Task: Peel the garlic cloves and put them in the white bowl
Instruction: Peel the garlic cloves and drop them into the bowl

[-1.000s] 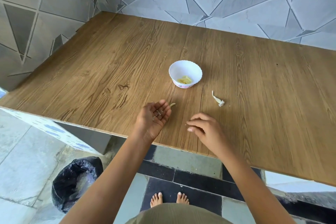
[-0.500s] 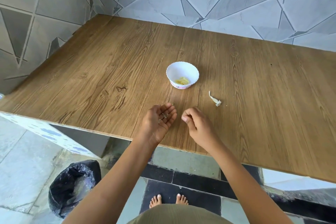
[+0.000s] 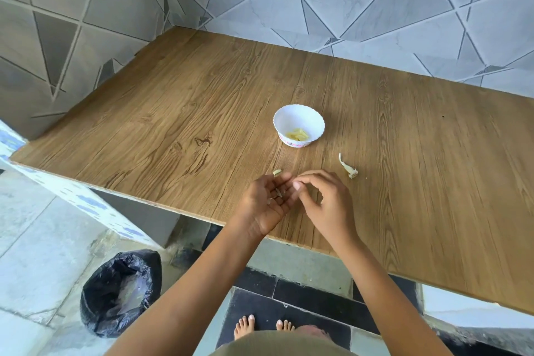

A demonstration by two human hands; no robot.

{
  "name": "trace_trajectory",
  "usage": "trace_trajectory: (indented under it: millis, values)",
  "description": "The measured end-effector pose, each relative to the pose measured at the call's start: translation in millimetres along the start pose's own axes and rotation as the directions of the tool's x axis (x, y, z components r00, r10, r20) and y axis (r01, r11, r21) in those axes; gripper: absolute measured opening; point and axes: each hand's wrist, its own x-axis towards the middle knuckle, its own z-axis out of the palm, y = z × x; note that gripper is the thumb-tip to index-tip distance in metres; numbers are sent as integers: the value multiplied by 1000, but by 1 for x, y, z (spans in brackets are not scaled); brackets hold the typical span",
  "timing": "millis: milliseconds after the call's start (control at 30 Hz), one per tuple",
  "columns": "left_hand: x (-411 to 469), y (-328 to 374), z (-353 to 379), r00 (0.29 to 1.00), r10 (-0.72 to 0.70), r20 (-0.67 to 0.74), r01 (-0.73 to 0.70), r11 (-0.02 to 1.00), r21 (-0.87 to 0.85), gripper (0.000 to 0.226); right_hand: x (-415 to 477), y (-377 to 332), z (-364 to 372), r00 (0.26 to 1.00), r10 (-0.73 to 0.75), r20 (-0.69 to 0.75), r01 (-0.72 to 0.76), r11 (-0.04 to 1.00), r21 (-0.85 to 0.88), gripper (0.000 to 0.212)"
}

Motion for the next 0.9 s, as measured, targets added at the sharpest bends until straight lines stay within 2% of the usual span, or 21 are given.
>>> trace_trajectory:
  millis: [100, 200, 467, 567, 733, 900]
  values:
    - [-2, 2, -2, 1000, 15, -1, -15, 999, -52, 36, -4, 6, -6, 998, 64, -17, -62, 993, 97, 17]
    - [-8, 5, -6, 995, 84, -45, -89, 988, -127, 36, -5, 11, -9, 994, 100, 46, -107, 975, 194, 23]
    - [-52, 25, -58, 922, 291, -256, -359, 890, -281, 30, 8, -31, 43, 952, -72, 296, -54, 916, 397, 34]
    - [-80, 41, -105, 854, 375, -360, -493, 803, -333, 26, 7, -71, 81, 895, -194, 402, -12, 890, 456, 27]
    - [-121, 65, -191, 753, 406, -518, -623, 694, -361, 20, -10, -139, 151, 784, -354, 510, 28, 841, 540, 22]
    - [-145, 97, -287, 705, 352, -616, -645, 679, -351, 19, -35, -200, 247, 707, -403, 581, 52, 849, 525, 18]
